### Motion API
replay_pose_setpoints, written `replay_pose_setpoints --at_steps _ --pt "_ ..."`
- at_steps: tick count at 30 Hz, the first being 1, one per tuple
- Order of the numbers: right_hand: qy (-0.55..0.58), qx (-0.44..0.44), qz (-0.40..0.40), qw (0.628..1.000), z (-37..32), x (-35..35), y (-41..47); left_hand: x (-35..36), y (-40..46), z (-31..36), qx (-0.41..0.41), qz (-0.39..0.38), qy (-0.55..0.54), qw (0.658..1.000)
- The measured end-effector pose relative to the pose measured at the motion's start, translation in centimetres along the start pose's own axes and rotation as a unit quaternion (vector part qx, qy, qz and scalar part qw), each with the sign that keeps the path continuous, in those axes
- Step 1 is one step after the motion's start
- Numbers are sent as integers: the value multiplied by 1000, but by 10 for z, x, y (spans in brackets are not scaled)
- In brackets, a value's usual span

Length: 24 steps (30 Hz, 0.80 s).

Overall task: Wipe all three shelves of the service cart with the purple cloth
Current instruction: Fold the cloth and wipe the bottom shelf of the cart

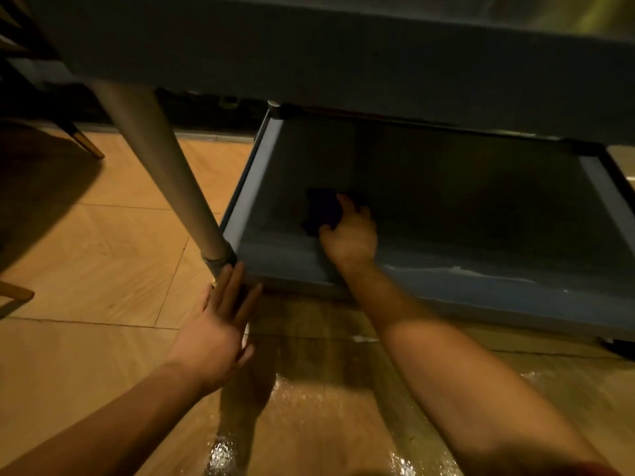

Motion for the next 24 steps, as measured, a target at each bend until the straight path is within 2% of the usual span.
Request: replay_pose_setpoints --at_steps 5,10,15,20,24 --pt "41 -164 -99 981 -83 63 -51 -4 -1 6 40 -7 10 999" --pt "-3 -203 -79 976 -101 62 -61 -7 4 5 31 -63 26 997" --pt "-92 -289 -152 941 -101 57 -61 5 5 10 9 -68 38 997" --pt "-160 -247 -110 950 -18 0 -62 6 8 6 -8 -101 61 993" --pt "-214 -86 -36 972 80 -61 -58 -2 8 9 -21 -112 62 992"
Point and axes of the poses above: each hand's wrist, its own y-axis towards the middle knuckle, its own x-axis out of the palm, z = x × y, the point moved 7 cm from there along y, towards the middle knuckle, and after that the axes turned 3 degrees about -z, right-handed, at the moved point
